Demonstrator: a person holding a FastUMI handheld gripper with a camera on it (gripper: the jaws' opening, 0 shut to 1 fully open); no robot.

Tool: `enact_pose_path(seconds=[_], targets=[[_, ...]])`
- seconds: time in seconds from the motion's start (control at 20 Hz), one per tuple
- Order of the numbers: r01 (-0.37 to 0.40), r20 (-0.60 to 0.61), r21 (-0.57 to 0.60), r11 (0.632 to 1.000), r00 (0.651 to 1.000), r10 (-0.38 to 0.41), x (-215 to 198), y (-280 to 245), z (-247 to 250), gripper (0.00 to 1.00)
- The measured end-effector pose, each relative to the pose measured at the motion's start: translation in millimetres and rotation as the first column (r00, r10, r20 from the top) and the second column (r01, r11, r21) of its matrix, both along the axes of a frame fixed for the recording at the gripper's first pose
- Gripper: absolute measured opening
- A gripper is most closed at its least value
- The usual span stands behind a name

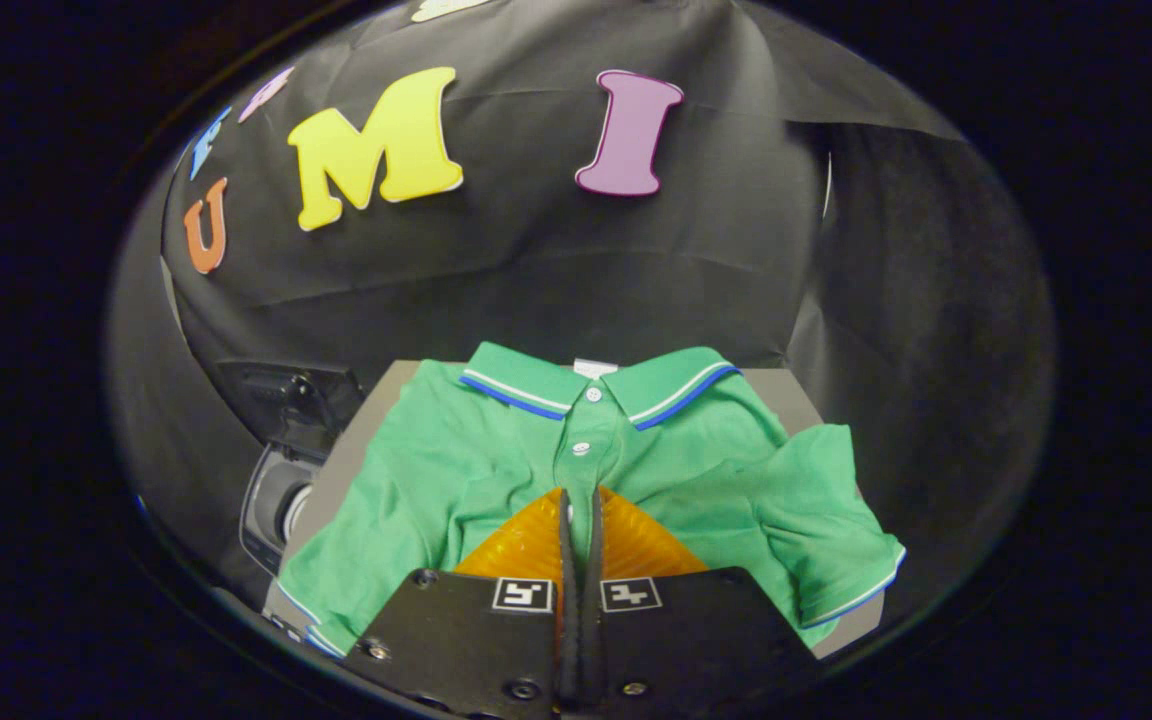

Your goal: Put the clothes into the washing machine and then close the washing machine lid.

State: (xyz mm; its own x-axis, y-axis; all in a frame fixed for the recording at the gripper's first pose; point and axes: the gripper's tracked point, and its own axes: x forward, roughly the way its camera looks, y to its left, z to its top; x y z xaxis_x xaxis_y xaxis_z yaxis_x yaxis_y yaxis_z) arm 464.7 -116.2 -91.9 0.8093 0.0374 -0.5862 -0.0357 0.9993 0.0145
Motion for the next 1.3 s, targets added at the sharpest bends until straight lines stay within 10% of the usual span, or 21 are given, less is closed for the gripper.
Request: enact_pose_path(seconds=[0.8, 1.3], targets=[[-0.196, 0.231, 0.102, 0.975, 0.958, 0.169, -38.9, 106.9, 130.9, 0.04], [-0.406, 0.244, 0.212, 0.889, 0.903, 0.354, -52.4, 254.0, 142.4, 0.04]])
